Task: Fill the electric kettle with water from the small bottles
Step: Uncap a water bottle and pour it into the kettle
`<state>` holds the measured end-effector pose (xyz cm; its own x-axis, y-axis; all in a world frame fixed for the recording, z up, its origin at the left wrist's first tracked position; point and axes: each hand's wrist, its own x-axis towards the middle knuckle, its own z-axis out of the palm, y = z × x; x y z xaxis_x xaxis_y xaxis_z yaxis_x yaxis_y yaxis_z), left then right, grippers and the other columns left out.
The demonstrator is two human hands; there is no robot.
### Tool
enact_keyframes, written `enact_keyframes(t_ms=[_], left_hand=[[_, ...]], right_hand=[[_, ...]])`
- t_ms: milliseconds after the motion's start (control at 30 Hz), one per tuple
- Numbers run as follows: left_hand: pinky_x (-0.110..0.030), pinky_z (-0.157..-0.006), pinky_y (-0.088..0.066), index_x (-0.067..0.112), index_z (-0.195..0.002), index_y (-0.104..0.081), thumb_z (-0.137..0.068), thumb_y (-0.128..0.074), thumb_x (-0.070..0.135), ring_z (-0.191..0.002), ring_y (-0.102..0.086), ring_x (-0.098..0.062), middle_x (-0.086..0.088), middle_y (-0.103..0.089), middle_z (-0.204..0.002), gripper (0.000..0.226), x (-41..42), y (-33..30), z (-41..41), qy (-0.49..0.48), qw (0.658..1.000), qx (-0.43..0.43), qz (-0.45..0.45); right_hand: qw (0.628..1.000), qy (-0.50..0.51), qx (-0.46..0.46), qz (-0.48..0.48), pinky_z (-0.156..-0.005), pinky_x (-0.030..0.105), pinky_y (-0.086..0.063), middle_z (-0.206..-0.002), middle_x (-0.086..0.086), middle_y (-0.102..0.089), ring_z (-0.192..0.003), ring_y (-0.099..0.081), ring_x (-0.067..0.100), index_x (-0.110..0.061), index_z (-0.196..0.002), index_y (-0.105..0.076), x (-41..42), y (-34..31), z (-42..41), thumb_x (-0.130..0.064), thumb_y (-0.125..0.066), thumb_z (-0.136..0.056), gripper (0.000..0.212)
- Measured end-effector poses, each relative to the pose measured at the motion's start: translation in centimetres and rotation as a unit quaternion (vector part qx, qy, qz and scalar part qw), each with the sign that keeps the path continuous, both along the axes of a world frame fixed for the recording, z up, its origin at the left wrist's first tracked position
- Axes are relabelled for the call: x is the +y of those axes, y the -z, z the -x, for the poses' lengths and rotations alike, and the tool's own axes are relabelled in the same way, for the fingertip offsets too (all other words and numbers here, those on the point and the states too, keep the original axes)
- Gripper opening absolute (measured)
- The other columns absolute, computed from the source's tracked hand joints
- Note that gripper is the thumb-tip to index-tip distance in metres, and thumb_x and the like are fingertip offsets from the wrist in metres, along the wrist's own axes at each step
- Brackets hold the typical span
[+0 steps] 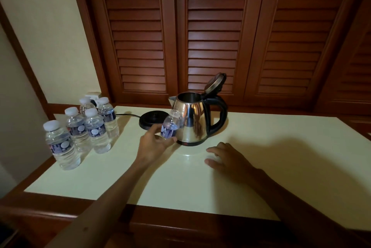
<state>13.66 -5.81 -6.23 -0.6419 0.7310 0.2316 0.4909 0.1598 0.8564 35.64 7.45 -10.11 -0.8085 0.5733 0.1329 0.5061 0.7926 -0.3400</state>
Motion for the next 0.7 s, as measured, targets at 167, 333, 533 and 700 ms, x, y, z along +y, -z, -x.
enact_keyframes(t_ms=[167,333,533,700], left_hand=[[-0.016,-0.064,-0.056,0.023,-0.125,-0.056,-0.08,-0.081,0.016,-0.096,-0.065,-0.01,0.006,-0.066,-0.112,0.052,-2.2,1.1,-0.2,0.083,0.978,-0.184,-0.048],[-0.038,-0.088,-0.059,0.023,-0.124,-0.061,-0.077,-0.081,0.002,-0.105,-0.069,-0.021,-0.002,-0.072,-0.114,0.055,-3.3,2.4,0.1,0.122,0.959,-0.243,-0.076],[-0.027,-0.083,-0.057,0.026,-0.128,-0.06,-0.072,-0.083,-0.001,-0.107,-0.068,-0.011,0.004,-0.072,-0.117,0.067,-3.0,3.7,0.2,0.144,0.964,-0.208,-0.077],[-0.025,-0.079,-0.058,0.028,-0.129,-0.061,-0.069,-0.085,0.002,-0.11,-0.066,-0.005,0.008,-0.073,-0.115,0.069,-2.8,3.7,0.7,0.158,0.964,-0.202,-0.065]], right_hand=[[1.0,-0.022,-0.02,0.007,-0.074,0.034,-0.038,-0.082,0.006,-0.053,-0.082,-0.046,0.016,-0.006,-0.083,-0.061,-0.6,-0.6,1.6,-0.047,-0.038,-0.088,0.047],[0.986,-0.04,0.14,0.08,-0.072,0.017,-0.037,-0.089,-0.016,-0.052,-0.082,-0.052,-0.001,-0.012,-0.11,-0.065,-2.5,-4.5,3.4,-0.021,-0.059,-0.092,0.021],[0.964,-0.116,0.238,0.025,-0.085,0.008,-0.039,-0.112,0.002,-0.059,-0.095,-0.053,0.003,-0.006,-0.118,-0.064,-4.6,-10.7,7.8,-0.014,-0.055,-0.091,0.029],[0.981,-0.17,0.058,-0.072,-0.089,0.019,-0.038,-0.118,0.002,-0.059,-0.107,-0.05,0.012,-0.012,-0.118,-0.066,-4.7,-13.4,10.6,-0.013,-0.059,-0.087,0.032]])
